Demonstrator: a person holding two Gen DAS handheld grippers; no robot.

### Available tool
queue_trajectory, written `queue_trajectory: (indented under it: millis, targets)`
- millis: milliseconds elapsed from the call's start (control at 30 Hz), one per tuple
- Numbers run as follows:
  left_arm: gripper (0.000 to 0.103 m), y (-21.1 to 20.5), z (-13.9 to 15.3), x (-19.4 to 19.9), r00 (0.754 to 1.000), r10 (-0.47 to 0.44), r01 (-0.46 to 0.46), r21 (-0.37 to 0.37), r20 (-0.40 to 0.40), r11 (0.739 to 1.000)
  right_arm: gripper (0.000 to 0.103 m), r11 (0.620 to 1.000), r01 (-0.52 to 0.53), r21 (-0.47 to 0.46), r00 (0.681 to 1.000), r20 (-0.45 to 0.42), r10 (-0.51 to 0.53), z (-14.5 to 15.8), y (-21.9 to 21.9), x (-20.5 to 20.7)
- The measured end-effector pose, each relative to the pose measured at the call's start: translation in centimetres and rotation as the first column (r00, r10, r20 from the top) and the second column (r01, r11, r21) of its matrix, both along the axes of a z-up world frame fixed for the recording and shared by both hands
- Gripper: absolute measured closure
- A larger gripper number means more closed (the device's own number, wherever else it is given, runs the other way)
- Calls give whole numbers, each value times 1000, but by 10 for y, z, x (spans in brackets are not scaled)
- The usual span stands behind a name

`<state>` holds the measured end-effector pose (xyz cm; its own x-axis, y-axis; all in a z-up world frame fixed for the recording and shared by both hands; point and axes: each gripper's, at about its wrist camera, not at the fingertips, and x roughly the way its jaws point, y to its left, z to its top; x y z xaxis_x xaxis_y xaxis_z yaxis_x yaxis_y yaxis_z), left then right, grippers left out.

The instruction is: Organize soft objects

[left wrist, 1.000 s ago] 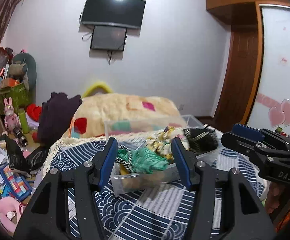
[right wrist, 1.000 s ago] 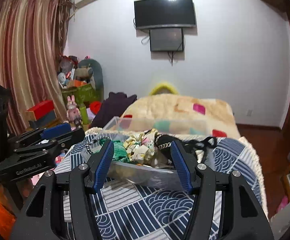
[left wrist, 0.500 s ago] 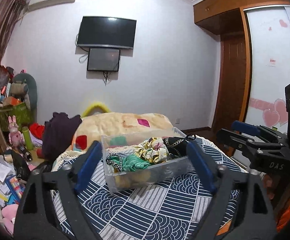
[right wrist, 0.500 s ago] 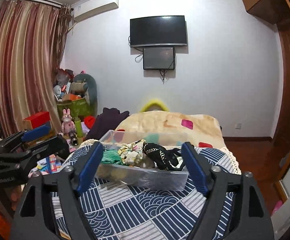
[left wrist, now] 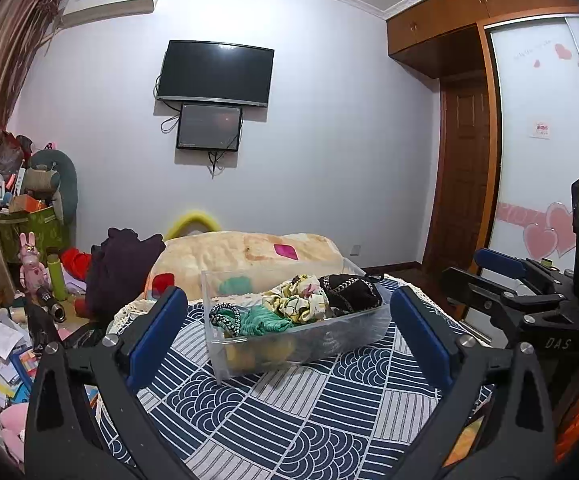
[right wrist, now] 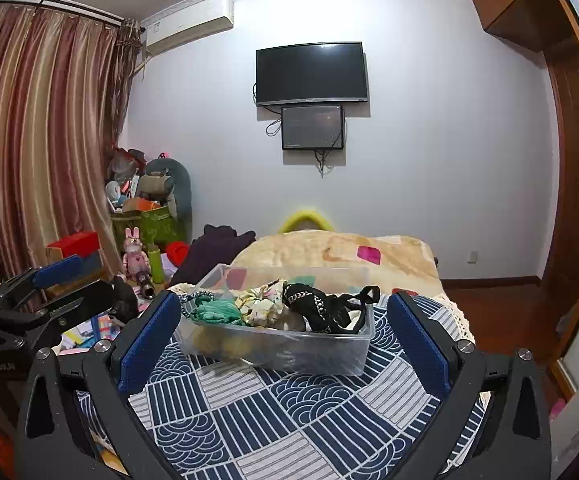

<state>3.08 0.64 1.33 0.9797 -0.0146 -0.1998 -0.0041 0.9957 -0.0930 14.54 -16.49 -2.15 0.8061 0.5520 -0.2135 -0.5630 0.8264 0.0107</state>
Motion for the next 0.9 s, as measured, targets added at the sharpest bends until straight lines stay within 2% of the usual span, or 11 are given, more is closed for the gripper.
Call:
queue_trajectory:
  millis: [900]
  targets:
    - [0,-4,-3,-2,1000,-1,1,14,9,1000,0,1000,10,9,1000,7,-10,4,-3,-6]
